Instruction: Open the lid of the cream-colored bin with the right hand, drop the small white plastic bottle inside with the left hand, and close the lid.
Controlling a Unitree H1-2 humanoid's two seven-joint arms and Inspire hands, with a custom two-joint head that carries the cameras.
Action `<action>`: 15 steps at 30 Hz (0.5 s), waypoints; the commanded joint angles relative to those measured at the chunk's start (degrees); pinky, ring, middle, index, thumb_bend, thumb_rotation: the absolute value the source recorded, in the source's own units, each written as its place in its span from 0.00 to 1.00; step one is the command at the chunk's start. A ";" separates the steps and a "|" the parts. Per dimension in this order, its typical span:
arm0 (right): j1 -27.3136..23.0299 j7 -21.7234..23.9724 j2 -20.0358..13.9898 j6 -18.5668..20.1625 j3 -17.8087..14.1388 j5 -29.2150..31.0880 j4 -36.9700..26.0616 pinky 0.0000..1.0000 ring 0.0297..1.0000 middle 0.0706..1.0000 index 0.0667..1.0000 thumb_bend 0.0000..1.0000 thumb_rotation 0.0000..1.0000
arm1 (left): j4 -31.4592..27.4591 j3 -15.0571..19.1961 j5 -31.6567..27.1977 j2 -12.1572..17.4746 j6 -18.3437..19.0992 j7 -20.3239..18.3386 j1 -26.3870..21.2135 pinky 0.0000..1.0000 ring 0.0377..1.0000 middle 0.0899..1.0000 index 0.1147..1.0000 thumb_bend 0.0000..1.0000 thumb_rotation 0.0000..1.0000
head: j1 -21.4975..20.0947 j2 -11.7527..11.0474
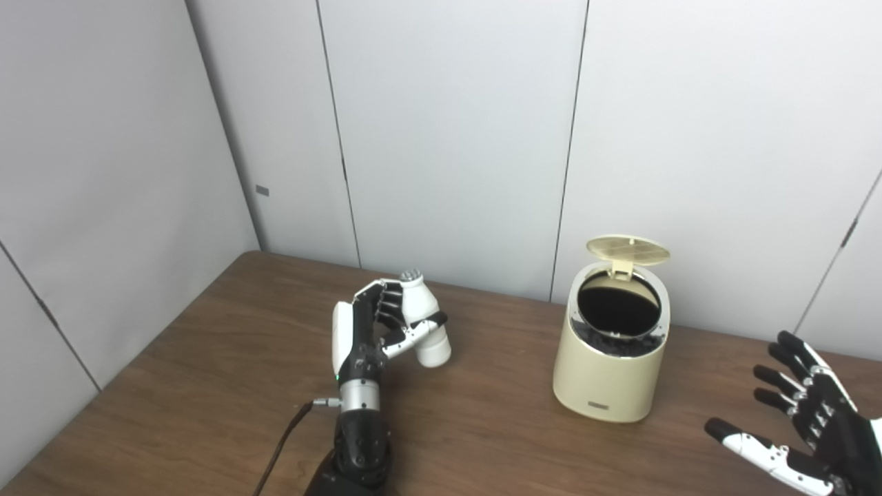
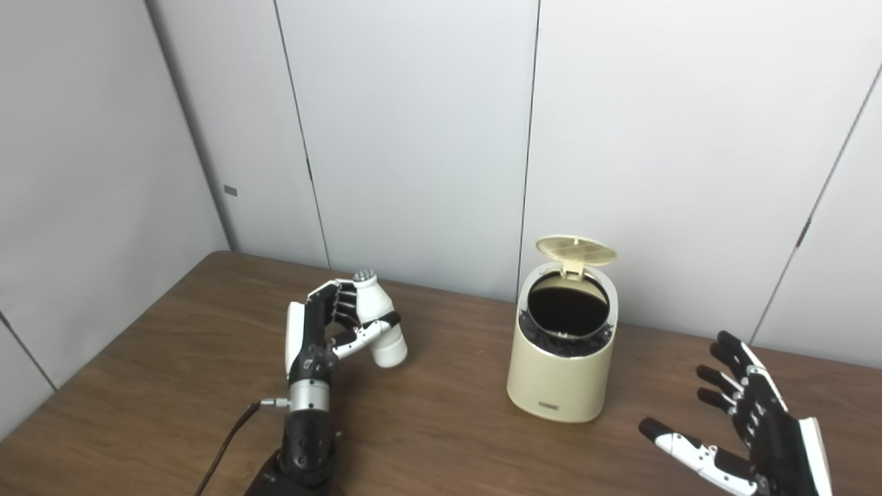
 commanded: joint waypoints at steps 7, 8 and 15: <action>-1.74 -0.56 0.10 -2.82 0.22 -0.70 -0.48 0.71 0.79 0.86 0.86 0.67 0.00 | -1.12 -0.62 0.50 0.23 -1.67 0.61 0.06 0.38 0.44 0.43 0.41 0.48 0.00 | -1.44 -0.61; -1.73 -0.63 0.19 -3.13 0.32 -0.78 -0.20 0.72 0.79 0.86 0.86 0.67 0.00 | -1.69 -0.75 0.52 0.24 -2.09 0.46 0.16 0.38 0.44 0.43 0.41 0.48 0.00 | -2.11 -0.84; -2.03 -1.35 -0.06 -9.04 0.59 -1.22 5.07 0.71 0.77 0.85 0.85 0.71 0.03 | -9.34 -2.10 -0.28 -0.38 -1.48 -2.15 0.74 0.38 0.44 0.44 0.40 0.48 0.00 | -5.60 -1.87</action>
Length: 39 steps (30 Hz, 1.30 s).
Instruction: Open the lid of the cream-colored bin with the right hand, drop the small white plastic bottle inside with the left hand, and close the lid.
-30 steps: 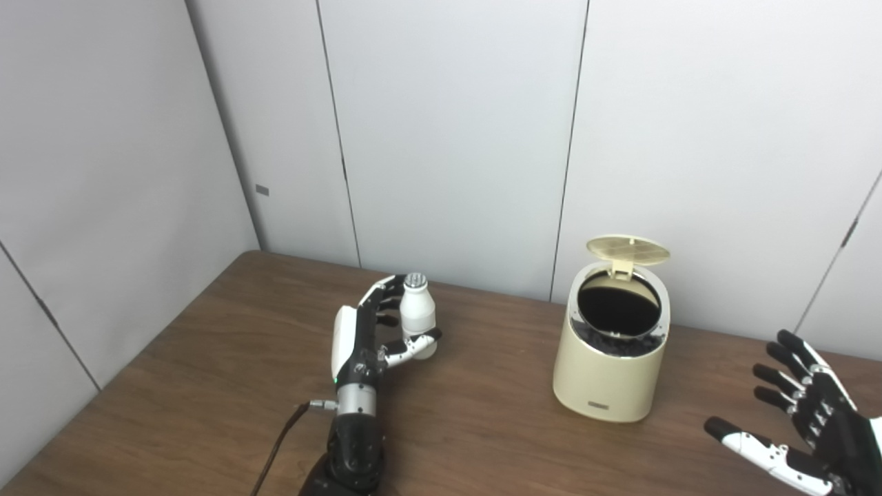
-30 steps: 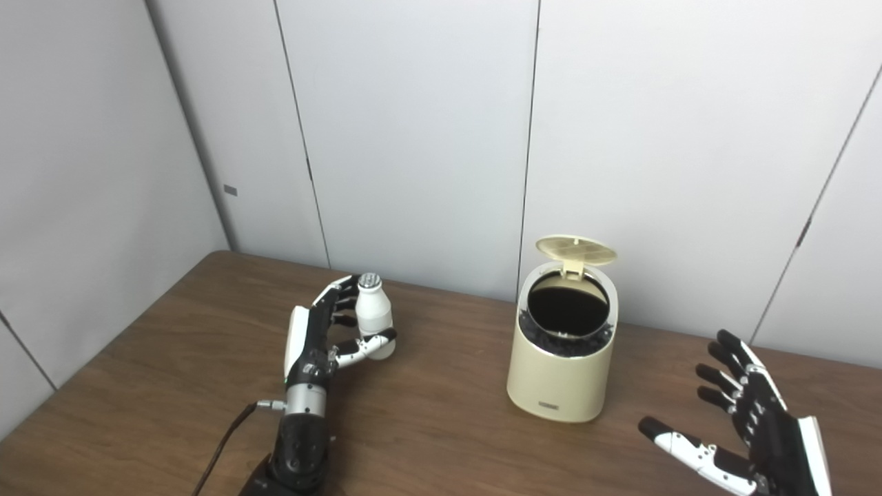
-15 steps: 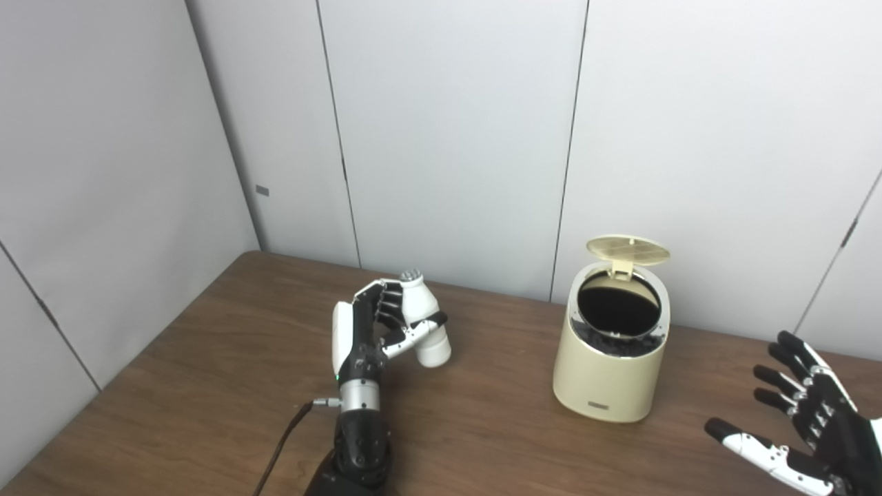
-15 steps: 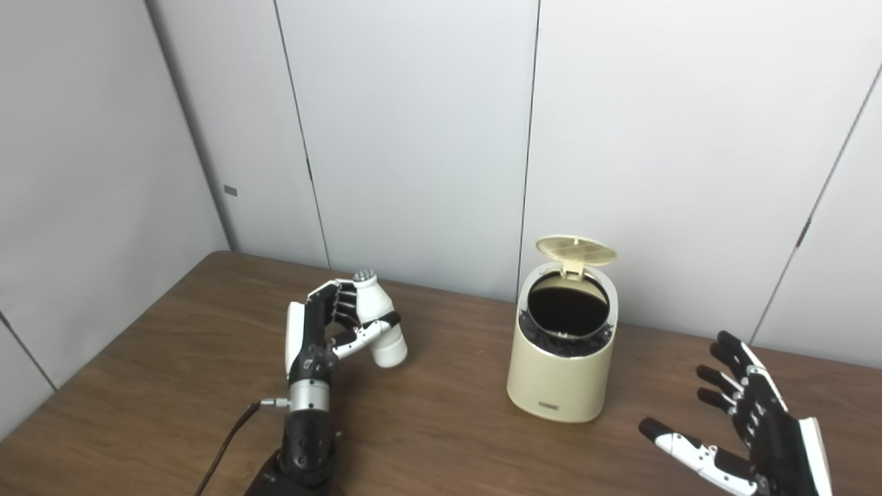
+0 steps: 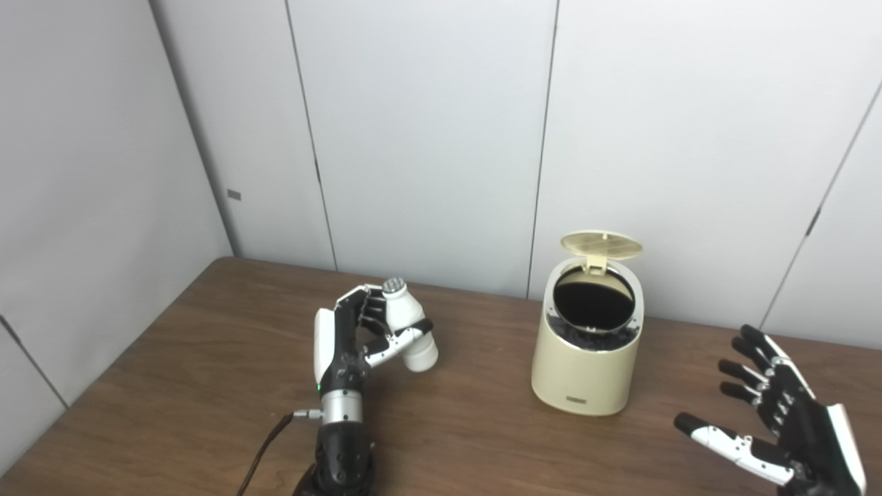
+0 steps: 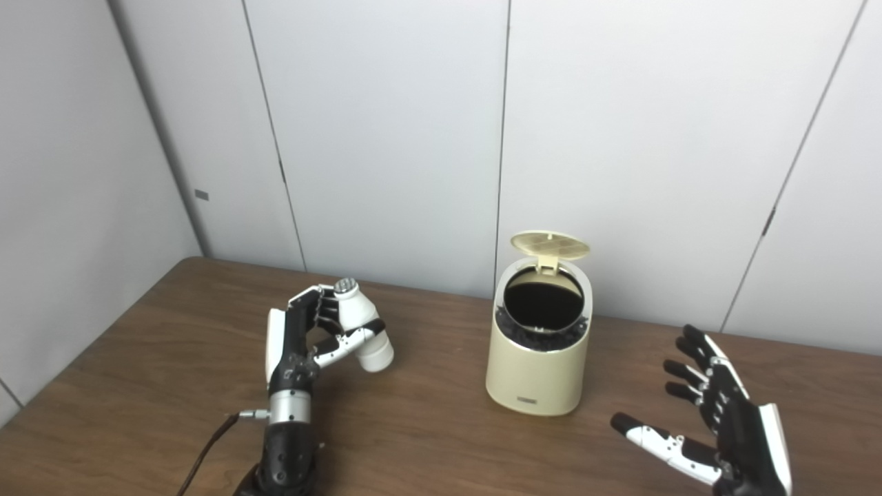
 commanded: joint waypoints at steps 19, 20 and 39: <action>-3.07 -2.62 1.63 -10.73 0.92 -1.60 7.94 0.72 0.76 0.85 0.84 0.77 0.15 | -12.77 -2.72 -0.04 -4.07 0.50 -7.38 -11.55 0.38 0.45 0.45 0.40 0.48 0.00 | -6.46 -2.84; -3.10 -2.73 1.69 -10.89 0.95 -1.74 8.11 0.72 0.76 0.85 0.83 0.77 0.15 | -12.88 -2.89 0.28 -4.44 0.89 -7.41 -12.25 0.38 0.44 0.45 0.40 0.48 0.00 | -6.55 -2.85; -3.28 -4.50 3.67 -10.31 1.01 -2.56 7.37 0.74 0.77 0.85 0.84 0.76 0.14 | -10.17 -6.20 -0.03 -10.13 -0.36 -7.49 -15.70 0.38 0.44 0.44 0.41 0.48 0.00 | -8.91 -2.86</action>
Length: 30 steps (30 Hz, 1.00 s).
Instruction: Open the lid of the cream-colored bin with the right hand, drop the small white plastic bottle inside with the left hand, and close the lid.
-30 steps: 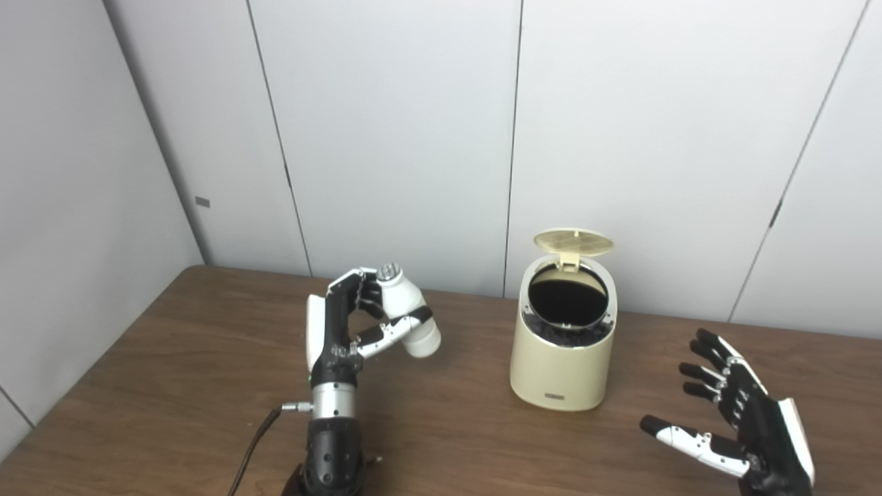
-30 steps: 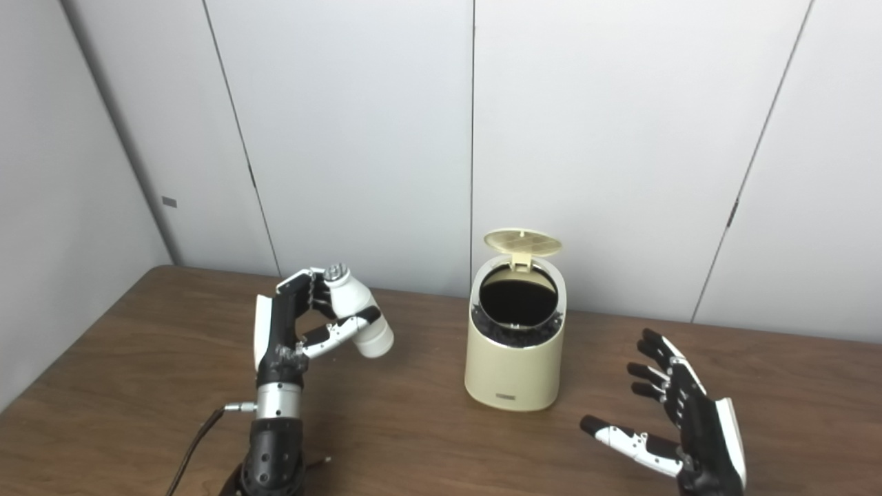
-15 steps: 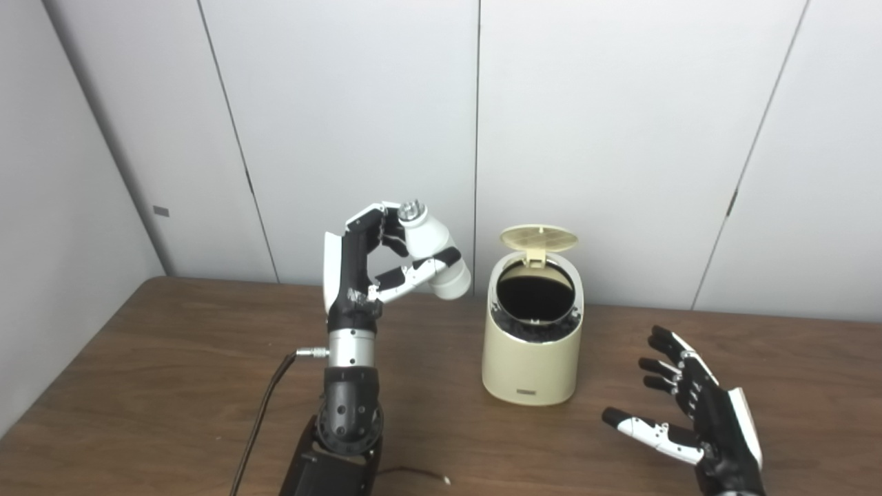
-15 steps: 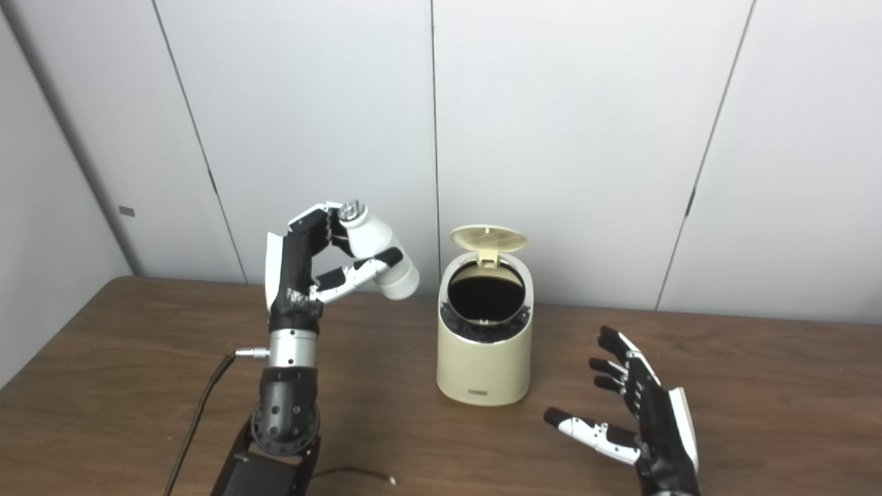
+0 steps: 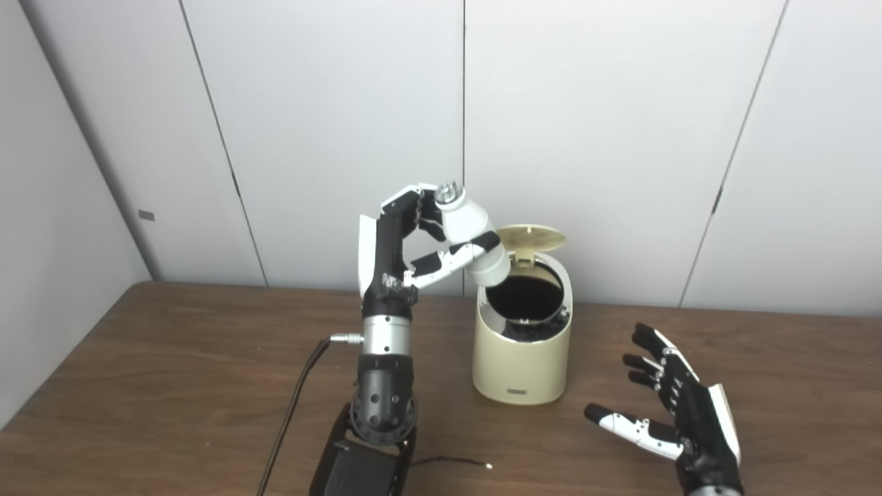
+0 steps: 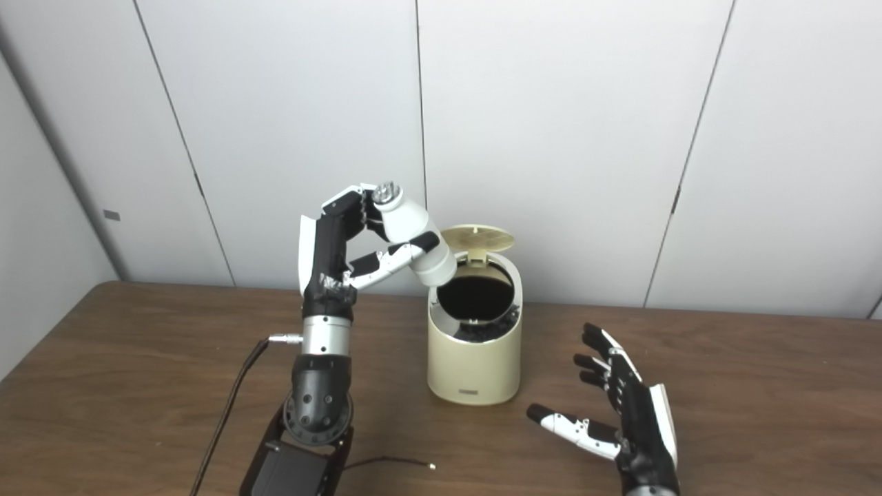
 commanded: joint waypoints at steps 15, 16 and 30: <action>-2.21 -1.11 1.51 -2.17 0.28 -0.66 -2.80 0.74 0.78 0.85 0.84 0.77 0.15 | 3.15 -1.08 0.45 -2.34 -5.26 1.19 -2.28 0.36 0.44 0.45 0.41 0.48 0.00 | -1.48 0.47; -2.17 -1.14 1.65 -2.27 0.37 -0.73 -2.86 0.74 0.78 0.85 0.83 0.77 0.15 | 3.61 -1.09 0.22 -2.43 -5.73 1.20 -2.29 0.36 0.44 0.45 0.41 0.48 0.00 | -1.67 0.51; -1.56 -0.83 2.75 -0.99 0.56 -0.74 -5.05 0.78 0.80 0.85 0.84 0.75 0.17 | 11.98 -4.37 0.95 -2.16 -11.88 7.37 -3.32 0.38 0.44 0.44 0.40 0.48 0.00 | -2.65 1.16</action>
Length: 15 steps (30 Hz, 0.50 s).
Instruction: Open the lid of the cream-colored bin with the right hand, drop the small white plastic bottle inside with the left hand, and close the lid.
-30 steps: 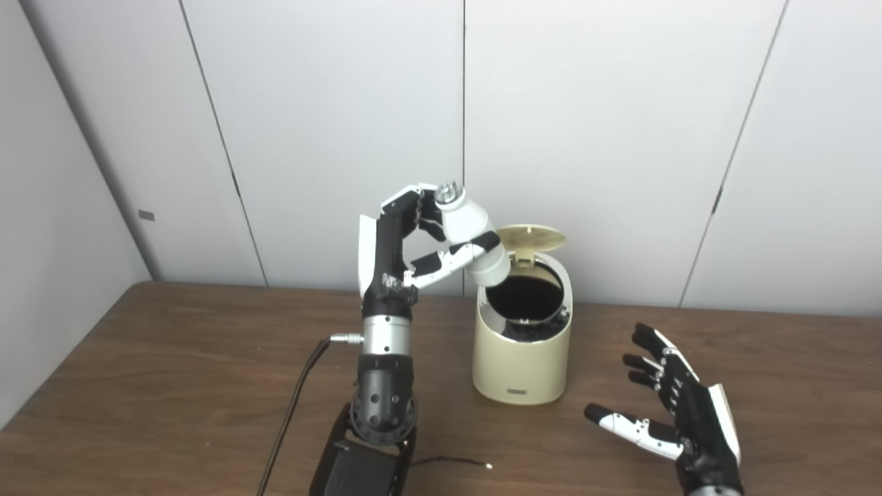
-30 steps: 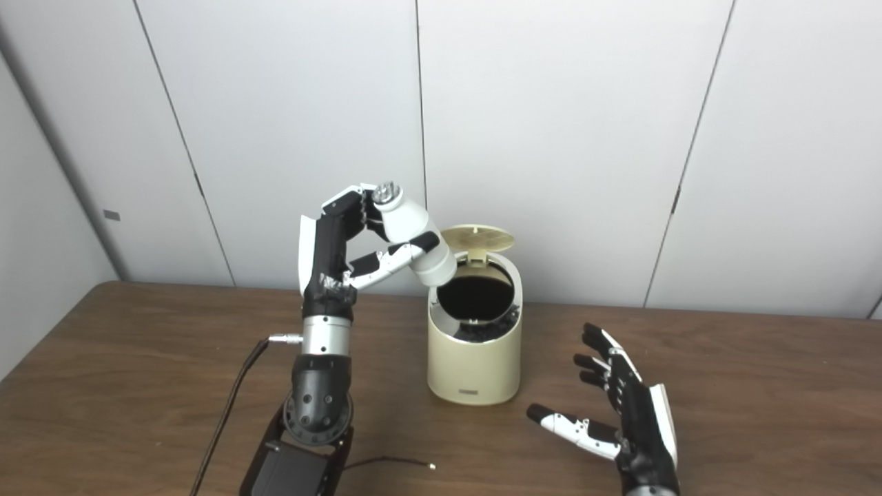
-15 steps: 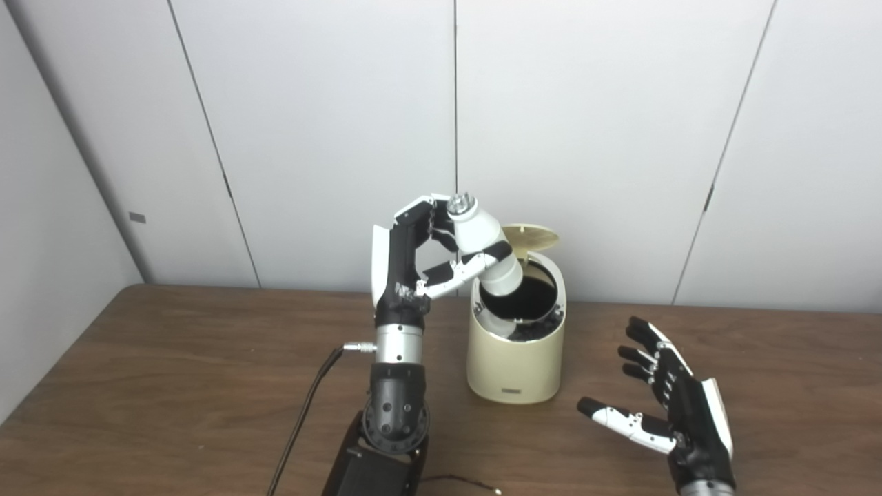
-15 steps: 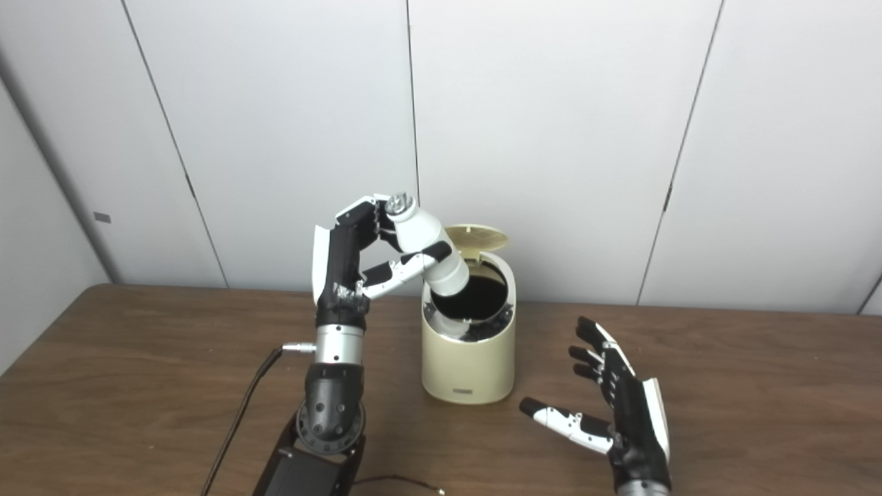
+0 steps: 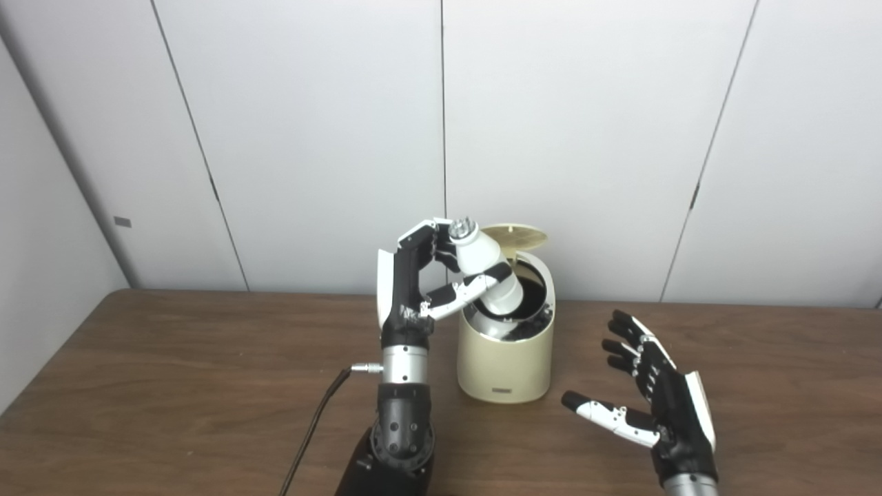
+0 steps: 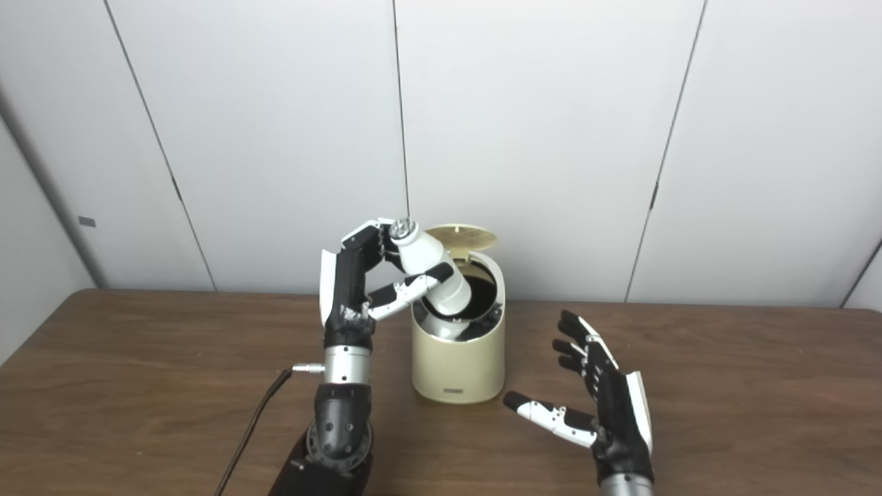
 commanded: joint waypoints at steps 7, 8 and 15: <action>-1.64 -0.45 0.55 -1.83 0.30 -0.16 -1.85 0.75 0.79 0.84 0.83 0.76 0.17 | 2.10 -5.68 -0.88 2.38 -2.02 7.53 -4.04 0.37 0.44 0.45 0.40 0.48 0.00 | -0.11 0.27; -1.62 -0.39 0.56 -1.71 0.27 -0.06 -1.92 0.75 0.79 0.84 0.83 0.76 0.18 | 2.47 -6.49 -1.28 2.77 -2.02 8.27 -4.18 0.37 0.44 0.45 0.40 0.48 0.00 | -0.11 0.27; -1.68 -0.40 0.62 -1.44 0.28 -0.16 -2.26 0.76 0.78 0.84 0.84 0.76 0.19 | 6.22 -15.04 -1.51 7.07 -2.02 17.48 -5.85 0.40 0.44 0.46 0.39 0.48 0.00 | -0.10 0.36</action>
